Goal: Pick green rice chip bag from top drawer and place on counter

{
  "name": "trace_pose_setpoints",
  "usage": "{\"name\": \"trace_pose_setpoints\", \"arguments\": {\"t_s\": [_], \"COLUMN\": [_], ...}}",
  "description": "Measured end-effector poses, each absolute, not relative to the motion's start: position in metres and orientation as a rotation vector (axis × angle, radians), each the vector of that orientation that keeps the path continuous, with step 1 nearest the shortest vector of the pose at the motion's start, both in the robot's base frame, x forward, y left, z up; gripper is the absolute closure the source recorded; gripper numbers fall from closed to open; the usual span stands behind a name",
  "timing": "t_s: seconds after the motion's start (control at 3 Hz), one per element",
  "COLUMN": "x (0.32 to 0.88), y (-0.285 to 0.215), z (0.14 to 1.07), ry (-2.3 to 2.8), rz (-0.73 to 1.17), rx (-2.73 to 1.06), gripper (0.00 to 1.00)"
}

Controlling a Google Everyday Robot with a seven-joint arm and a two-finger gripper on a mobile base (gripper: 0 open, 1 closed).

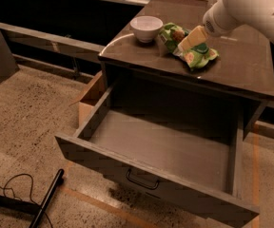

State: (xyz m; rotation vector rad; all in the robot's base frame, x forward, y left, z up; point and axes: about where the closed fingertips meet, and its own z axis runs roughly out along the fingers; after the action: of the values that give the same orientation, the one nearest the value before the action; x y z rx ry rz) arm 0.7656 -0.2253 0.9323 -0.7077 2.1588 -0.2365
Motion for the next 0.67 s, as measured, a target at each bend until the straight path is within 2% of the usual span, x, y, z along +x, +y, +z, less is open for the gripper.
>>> {"name": "trace_pose_setpoints", "arguments": {"t_s": [0.67], "x": [0.713], "y": [-0.277], "z": [0.956], "ry": [2.181], "rz": [-0.345], "rx": [-0.604], "gripper": [0.0]}}
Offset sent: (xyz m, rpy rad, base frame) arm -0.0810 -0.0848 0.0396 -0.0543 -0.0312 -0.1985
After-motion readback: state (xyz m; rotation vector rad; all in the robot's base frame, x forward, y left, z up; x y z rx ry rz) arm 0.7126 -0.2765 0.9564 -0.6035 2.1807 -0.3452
